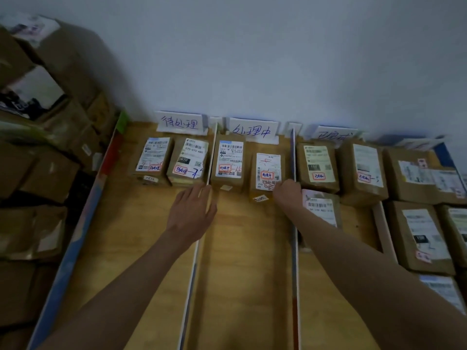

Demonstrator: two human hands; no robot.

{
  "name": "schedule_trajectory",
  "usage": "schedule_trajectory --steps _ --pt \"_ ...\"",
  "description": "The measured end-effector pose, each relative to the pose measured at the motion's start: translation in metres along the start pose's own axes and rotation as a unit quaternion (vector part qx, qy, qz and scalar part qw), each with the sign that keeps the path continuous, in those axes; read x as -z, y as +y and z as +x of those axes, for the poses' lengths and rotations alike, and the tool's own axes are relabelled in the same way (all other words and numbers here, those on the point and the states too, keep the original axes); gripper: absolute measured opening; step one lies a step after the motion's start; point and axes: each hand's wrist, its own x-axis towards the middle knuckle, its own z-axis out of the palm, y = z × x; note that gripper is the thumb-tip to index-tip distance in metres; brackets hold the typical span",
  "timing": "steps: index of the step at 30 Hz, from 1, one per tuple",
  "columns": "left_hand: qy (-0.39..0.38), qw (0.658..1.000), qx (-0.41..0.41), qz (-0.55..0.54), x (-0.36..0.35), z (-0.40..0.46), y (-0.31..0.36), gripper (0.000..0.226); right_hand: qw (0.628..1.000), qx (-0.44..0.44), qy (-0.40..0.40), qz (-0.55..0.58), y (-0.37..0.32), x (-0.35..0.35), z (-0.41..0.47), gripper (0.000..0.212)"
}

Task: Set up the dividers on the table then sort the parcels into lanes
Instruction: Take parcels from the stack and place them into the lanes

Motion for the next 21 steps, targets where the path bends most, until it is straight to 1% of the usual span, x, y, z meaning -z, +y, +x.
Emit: schedule_trajectory --steps 2,7,10,13,15,18,21 --pt "0.002 1.0 -0.002 0.003 -0.002 0.003 -0.002 0.058 1.0 -0.005 -0.002 -0.006 -0.003 -0.006 0.005 0.036" --pt "-0.005 1.0 -0.004 0.006 -0.001 0.002 -0.005 0.065 1.0 -0.003 -0.009 -0.012 -0.002 -0.009 0.012 0.035" --pt "-0.01 1.0 0.0 0.009 0.002 -0.002 -0.008 0.062 0.999 -0.026 -0.025 0.014 -0.005 -0.003 0.009 0.036" --pt "-0.008 1.0 0.001 0.004 0.008 -0.011 -0.008 0.062 0.997 -0.029 0.008 0.072 -0.006 0.0 -0.005 0.038" --pt "-0.006 1.0 0.008 0.002 0.013 -0.018 -0.008 0.055 0.996 0.003 0.033 0.077 -0.004 0.002 -0.022 0.038" --pt "-0.007 1.0 0.018 0.014 0.021 -0.037 -0.01 0.051 0.992 0.092 0.083 0.013 0.004 0.008 -0.061 0.039" --pt "0.002 0.999 0.026 0.023 0.032 -0.064 -0.01 0.053 0.975 0.177 0.119 -0.058 0.01 0.011 -0.109 0.046"
